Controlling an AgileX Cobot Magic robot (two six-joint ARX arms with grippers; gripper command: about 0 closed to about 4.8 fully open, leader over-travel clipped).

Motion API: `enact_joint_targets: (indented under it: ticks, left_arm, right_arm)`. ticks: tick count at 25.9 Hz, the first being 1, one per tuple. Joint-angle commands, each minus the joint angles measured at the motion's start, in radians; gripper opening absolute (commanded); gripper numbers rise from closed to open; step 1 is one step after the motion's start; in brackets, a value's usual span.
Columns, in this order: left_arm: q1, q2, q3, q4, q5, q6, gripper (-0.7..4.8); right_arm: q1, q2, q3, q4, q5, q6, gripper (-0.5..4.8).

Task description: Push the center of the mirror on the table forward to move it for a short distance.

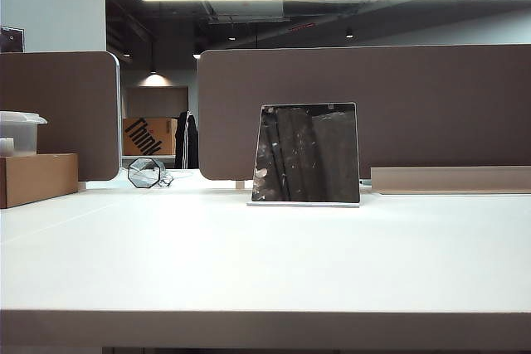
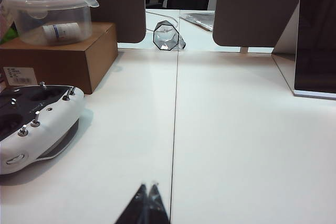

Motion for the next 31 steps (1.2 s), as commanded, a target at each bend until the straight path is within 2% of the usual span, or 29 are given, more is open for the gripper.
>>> enact_joint_targets:
  ticks: [1, 7, 13, 15, 20, 31]
  left_arm:
    - [0.002, 0.001, 0.000, 0.006, 0.001, 0.003, -0.05]
    - [0.002, 0.001, 0.000, 0.006, 0.002, 0.003, -0.05]
    - [0.002, 0.001, 0.000, 0.006, 0.002, 0.003, -0.05]
    - [0.002, 0.001, 0.000, 0.006, 0.002, 0.003, -0.05]
    - [0.002, 0.001, 0.000, 0.006, 0.002, 0.003, -0.05]
    - [0.002, 0.001, 0.000, 0.006, 0.002, 0.003, -0.05]
  right_arm:
    - [-0.059, 0.003, -0.114, 0.162, 0.040, -0.049, 0.27]
    - [-0.227, 0.002, -0.438, 0.494, 0.027, -0.057, 0.27]
    - [-0.409, 0.002, -0.681, 0.755, -0.239, -0.046, 0.28]
    - [-0.441, 0.002, -0.731, 0.808, -0.246, -0.046, 0.28]
    - [-0.459, 0.001, -0.832, 0.937, -0.243, -0.031, 0.27]
    - [-0.454, 0.001, -0.836, 0.959, -0.235, -0.023, 0.27]
